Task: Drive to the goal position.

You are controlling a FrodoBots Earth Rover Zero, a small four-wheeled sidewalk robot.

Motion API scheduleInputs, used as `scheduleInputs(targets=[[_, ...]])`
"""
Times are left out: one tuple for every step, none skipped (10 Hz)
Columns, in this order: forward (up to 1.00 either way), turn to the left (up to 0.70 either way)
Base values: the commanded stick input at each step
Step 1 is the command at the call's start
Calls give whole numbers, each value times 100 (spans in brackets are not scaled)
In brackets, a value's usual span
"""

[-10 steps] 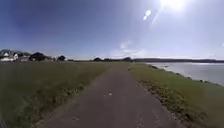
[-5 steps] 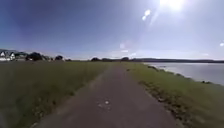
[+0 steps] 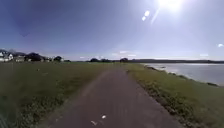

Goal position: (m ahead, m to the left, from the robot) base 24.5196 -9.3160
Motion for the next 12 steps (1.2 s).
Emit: scheduleInputs(targets=[[70,0],[70,0],[70,0],[70,0],[70,0],[70,0],[70,0],[70,0],[70,0],[70,0],[70,0],[70,0]])
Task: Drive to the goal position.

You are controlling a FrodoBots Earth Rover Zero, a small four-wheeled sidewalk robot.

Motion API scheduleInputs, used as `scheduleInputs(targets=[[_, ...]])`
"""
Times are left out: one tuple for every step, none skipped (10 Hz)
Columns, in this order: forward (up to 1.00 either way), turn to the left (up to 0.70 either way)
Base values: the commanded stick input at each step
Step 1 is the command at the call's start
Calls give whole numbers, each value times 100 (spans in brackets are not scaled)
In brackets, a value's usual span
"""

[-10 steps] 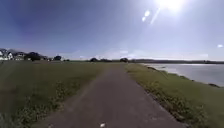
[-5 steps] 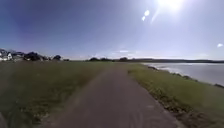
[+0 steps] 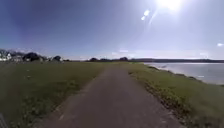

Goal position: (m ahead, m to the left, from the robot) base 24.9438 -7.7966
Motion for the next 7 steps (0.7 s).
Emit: scheduleInputs(targets=[[70,0],[70,0],[70,0],[70,0],[70,0],[70,0],[70,0]])
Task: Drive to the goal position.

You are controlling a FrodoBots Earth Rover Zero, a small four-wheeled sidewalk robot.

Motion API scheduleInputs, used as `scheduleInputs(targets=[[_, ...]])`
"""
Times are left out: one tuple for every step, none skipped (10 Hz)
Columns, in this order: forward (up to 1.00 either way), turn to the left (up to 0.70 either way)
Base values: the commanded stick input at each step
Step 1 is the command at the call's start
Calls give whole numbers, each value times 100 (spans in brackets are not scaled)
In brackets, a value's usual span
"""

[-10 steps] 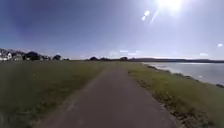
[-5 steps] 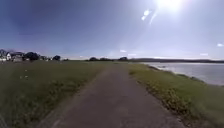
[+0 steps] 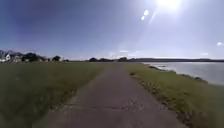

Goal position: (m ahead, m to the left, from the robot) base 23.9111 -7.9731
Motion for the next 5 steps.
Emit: scheduleInputs(targets=[[70,0],[70,0],[70,0],[70,0],[70,-18]])
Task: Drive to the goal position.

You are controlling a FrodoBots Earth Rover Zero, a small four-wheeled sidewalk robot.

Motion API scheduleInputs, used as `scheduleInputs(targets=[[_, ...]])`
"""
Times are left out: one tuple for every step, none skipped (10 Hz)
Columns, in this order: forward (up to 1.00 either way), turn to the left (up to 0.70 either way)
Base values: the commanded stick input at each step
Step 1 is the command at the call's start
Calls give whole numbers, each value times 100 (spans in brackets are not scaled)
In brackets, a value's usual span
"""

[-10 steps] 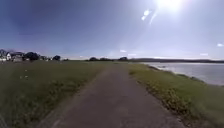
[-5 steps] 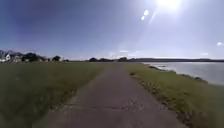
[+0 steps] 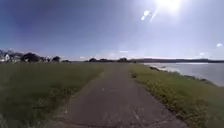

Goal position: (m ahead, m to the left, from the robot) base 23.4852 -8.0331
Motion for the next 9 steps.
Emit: scheduleInputs(targets=[[70,-1],[70,0],[70,0],[70,0],[70,0],[70,0],[70,0],[70,0],[70,0]])
